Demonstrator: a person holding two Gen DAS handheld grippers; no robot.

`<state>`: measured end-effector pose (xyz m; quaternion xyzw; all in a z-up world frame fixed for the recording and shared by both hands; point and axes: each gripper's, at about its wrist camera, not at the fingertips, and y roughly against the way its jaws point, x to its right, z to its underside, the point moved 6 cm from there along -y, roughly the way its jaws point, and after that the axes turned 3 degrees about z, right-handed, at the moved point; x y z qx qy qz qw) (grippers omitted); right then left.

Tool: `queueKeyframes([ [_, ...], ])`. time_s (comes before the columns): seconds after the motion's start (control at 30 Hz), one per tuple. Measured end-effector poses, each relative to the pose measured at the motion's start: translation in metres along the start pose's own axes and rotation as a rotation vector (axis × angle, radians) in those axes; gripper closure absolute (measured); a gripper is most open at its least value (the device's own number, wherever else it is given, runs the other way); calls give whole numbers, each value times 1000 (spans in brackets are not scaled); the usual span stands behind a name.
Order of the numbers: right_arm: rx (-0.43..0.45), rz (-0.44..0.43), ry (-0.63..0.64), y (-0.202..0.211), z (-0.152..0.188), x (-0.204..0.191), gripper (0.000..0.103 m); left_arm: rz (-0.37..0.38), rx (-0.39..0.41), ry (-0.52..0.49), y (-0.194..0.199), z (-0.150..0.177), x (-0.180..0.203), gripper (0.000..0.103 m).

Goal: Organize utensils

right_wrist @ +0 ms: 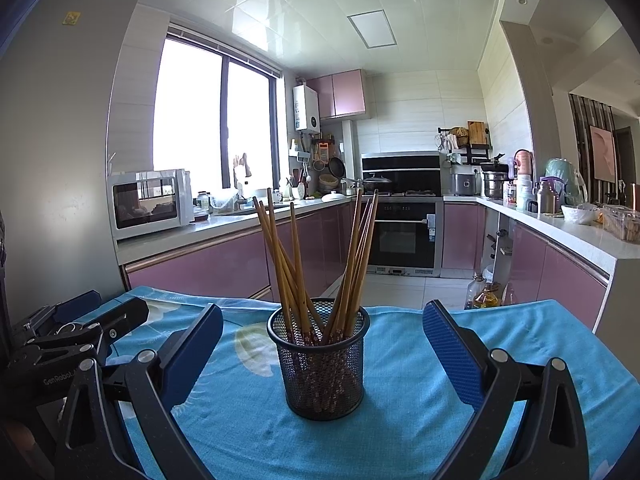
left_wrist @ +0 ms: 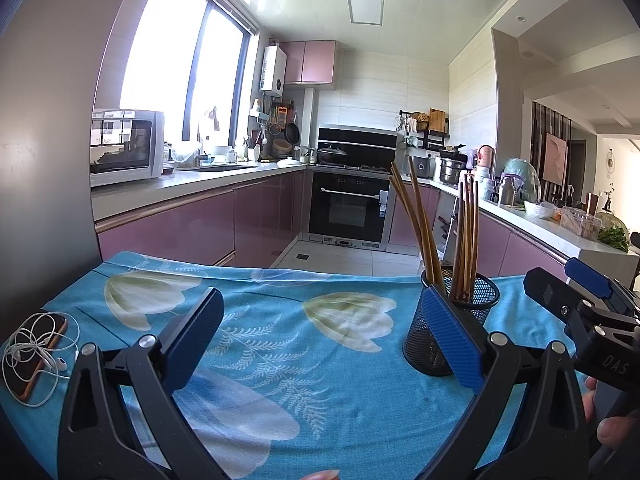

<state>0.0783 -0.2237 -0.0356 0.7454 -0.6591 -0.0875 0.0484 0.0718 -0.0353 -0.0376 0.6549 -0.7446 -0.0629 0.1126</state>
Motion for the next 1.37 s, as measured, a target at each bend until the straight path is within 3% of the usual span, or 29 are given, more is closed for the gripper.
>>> queueKeyframes([
  [1.1, -10, 2, -6, -1, -1, 3, 6, -10, 12, -44, 4, -5, 5, 6],
  [1.2, -31, -2, -7, -3, 2, 2, 6, -7, -43, -29, -4, -1, 2, 6],
  [1.37, -132, -6, -21, -13, 16, 5, 6, -61, -255, -33, -39, 24, -8, 6],
])
